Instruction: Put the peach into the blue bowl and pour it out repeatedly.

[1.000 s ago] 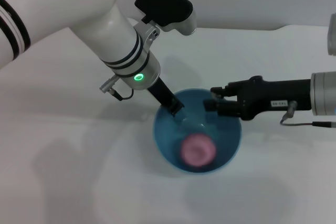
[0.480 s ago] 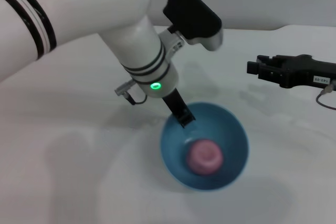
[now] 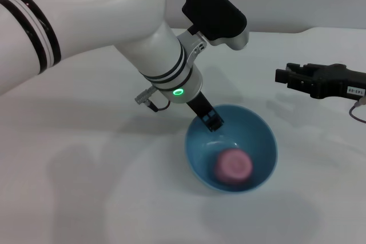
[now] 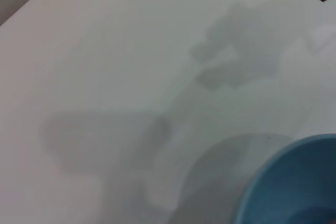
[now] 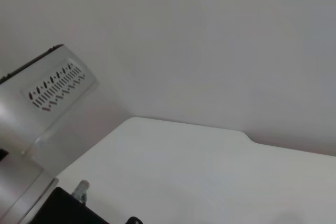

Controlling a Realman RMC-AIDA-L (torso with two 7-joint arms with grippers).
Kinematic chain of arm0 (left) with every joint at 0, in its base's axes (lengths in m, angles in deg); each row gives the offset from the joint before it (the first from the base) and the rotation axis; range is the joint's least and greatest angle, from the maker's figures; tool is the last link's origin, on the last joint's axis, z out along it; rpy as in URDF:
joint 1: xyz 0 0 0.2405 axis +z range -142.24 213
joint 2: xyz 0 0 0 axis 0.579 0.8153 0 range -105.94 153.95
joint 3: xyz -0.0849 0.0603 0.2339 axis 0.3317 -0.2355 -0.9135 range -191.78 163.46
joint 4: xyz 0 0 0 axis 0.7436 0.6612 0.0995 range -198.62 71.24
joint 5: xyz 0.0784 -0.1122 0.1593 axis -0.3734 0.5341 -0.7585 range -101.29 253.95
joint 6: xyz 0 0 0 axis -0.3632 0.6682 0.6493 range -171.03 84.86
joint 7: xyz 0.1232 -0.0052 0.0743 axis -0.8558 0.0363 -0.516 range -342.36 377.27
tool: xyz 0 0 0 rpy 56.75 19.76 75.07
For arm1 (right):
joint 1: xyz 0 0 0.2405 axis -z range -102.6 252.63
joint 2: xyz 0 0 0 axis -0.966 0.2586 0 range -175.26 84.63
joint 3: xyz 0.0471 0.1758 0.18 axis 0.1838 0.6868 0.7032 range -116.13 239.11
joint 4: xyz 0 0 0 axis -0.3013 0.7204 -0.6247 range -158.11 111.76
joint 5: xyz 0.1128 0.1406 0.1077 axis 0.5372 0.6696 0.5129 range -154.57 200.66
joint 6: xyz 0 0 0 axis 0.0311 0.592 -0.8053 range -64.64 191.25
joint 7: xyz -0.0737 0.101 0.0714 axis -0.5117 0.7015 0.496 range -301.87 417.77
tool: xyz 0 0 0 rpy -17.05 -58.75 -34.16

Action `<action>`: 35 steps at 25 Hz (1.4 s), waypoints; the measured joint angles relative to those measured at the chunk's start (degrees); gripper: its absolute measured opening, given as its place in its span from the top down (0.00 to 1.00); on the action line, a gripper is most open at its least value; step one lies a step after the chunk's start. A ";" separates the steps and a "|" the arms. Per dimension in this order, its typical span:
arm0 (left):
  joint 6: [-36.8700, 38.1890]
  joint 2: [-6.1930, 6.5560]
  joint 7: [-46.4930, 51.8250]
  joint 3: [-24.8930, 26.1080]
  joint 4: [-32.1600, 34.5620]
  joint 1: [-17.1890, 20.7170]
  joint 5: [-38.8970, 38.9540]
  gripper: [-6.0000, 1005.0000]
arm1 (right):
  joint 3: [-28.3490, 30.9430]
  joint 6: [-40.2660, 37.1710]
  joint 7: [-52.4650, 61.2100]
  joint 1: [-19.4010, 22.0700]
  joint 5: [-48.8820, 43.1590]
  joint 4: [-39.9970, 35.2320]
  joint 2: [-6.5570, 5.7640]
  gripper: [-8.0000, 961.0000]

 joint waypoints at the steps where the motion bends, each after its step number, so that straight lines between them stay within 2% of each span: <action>1: -0.07 0.02 0.01 0.09 0.00 0.03 -0.09 0.90 | 0.01 0.01 -0.01 0.00 0.01 0.00 0.00 0.56; 8: 0.62 0.25 0.01 0.40 0.32 -0.20 -0.67 0.64 | 0.06 0.34 -0.04 0.05 0.01 0.00 0.00 0.56; 9: 1.01 0.30 0.01 0.66 0.65 -0.21 -0.93 0.56 | 0.07 0.55 -0.05 0.07 0.01 0.00 0.00 0.56; 11: 1.59 0.37 0.01 1.98 1.64 0.06 -1.70 0.41 | 0.07 1.08 -0.06 0.16 0.01 0.00 0.00 0.56; 13: 0.77 0.45 -0.14 6.22 2.93 1.32 -3.11 0.34 | 0.07 1.41 -0.07 0.20 0.01 0.00 0.00 0.56; 14: 0.77 0.45 -0.14 6.22 2.93 1.32 -3.11 0.30 | 0.07 1.50 -0.08 0.21 0.01 0.01 0.00 0.56; 17: -1.97 0.61 -0.71 10.53 3.02 2.96 -3.40 0.19 | 0.07 2.22 -0.09 0.22 0.01 0.09 0.00 0.56; 20: -6.02 0.69 -1.26 16.25 3.79 5.93 -3.16 0.19 | 0.06 4.18 -0.07 0.21 0.05 0.69 0.00 0.56; 21: -6.02 0.69 -1.26 16.25 3.79 5.93 -3.16 0.19 | 0.08 4.82 -0.06 0.11 0.30 1.29 -0.04 0.56; 22: -7.71 0.70 -2.04 19.83 4.32 7.70 -2.29 0.19 | 0.07 5.28 -0.06 -0.04 0.67 2.00 -0.06 0.56; 23: -9.76 0.70 -4.69 24.58 4.61 10.34 1.41 0.19 | 0.12 6.53 -0.14 -0.28 1.83 3.48 -0.15 0.55; 25: -10.96 0.71 -7.90 27.63 4.65 12.26 6.19 0.19 | 0.15 7.68 -0.42 -0.11 2.87 4.04 -0.15 0.55; 27: -12.00 0.74 -13.72 31.89 4.54 15.30 14.92 0.19 | 0.17 8.13 -0.57 0.02 3.26 4.22 -0.16 0.55; 29: -11.63 0.78 -22.08 36.39 3.39 18.63 27.11 0.19 | 0.19 8.69 -0.69 0.22 3.64 4.86 -0.15 0.55; 32: -8.21 0.80 -34.95 43.10 -1.91 22.19 46.44 0.19 | 1.43 9.88 -0.71 0.21 3.70 5.97 -0.15 0.55; 35: -0.09 1.02 -47.19 52.07 -12.44 23.75 63.05 0.19 | 3.98 10.53 -1.37 0.14 4.38 7.35 -0.14 0.55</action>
